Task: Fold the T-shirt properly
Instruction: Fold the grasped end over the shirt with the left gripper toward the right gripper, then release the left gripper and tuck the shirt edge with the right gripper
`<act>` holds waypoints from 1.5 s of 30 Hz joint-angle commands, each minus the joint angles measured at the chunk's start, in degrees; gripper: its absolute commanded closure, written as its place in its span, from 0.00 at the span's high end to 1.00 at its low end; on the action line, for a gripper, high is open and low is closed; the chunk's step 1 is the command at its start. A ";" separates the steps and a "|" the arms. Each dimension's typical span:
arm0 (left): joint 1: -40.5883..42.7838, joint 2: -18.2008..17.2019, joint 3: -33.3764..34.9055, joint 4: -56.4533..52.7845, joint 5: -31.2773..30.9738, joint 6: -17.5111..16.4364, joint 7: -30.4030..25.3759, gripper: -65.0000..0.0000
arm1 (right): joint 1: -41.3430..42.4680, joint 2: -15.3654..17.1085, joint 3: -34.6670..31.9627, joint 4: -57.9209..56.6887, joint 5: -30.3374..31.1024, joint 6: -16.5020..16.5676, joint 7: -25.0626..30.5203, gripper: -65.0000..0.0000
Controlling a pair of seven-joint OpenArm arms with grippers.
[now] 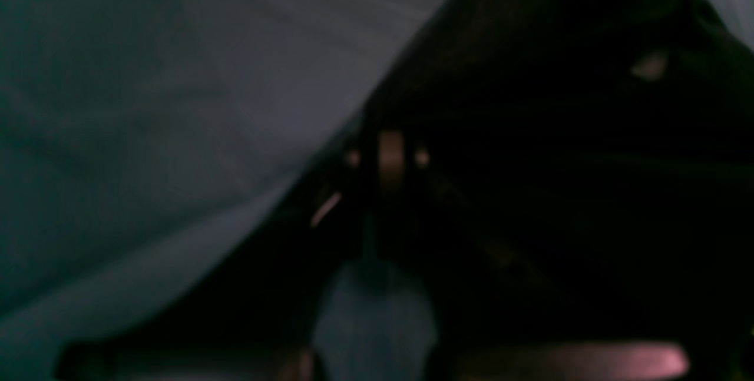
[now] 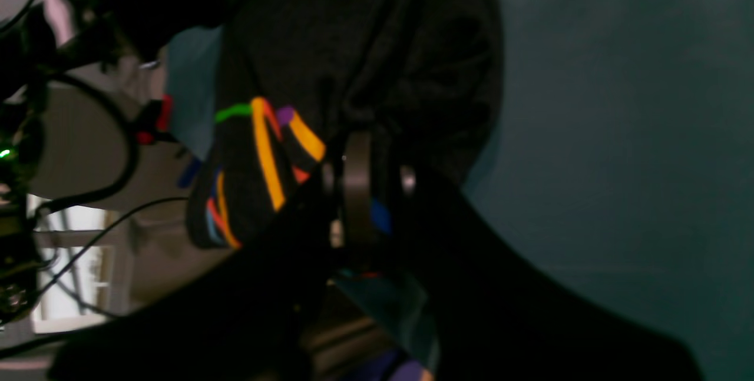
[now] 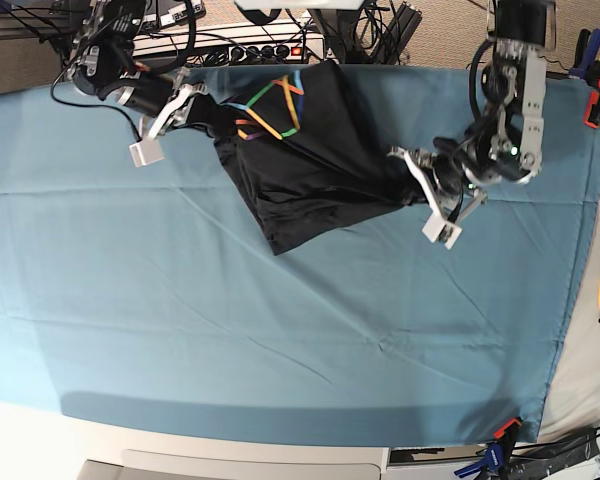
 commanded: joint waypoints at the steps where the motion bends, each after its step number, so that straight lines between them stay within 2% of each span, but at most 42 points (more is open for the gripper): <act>1: -2.08 -0.72 0.55 0.33 0.33 0.35 -1.62 0.00 | -0.15 -0.15 0.11 1.01 1.14 0.47 -0.26 0.00; 10: -9.05 -0.70 11.06 -1.53 3.39 0.37 -1.73 0.00 | -0.15 -4.00 -5.77 1.01 1.38 0.47 -0.17 0.00; 14: -10.91 -0.68 13.03 -1.53 3.54 0.37 -1.86 0.00 | -0.15 -5.88 -8.74 1.01 1.25 0.47 -0.13 0.00; 18: -12.41 -0.72 13.09 -1.53 4.42 0.39 -1.86 0.00 | -0.15 -6.01 -10.69 1.01 0.66 0.47 -0.11 0.00; 24: -13.35 -0.72 13.09 -1.53 8.00 1.05 -1.86 0.00 | -0.15 -5.95 -10.03 1.01 -1.22 0.47 0.09 0.00; 30: -13.33 -0.74 12.92 -1.53 11.56 1.11 -1.84 0.00 | -0.15 -5.97 -5.99 1.01 -1.18 0.47 0.09 0.00; 34: -13.33 -0.72 12.94 -1.53 11.50 2.10 -1.84 0.00 | -0.15 -5.95 -3.85 1.01 -1.14 0.47 0.13 0.00; 45: -13.33 -0.72 12.94 -1.53 11.52 2.05 -1.81 0.00 | -0.15 -5.86 -4.00 1.01 -0.76 0.47 0.04 0.00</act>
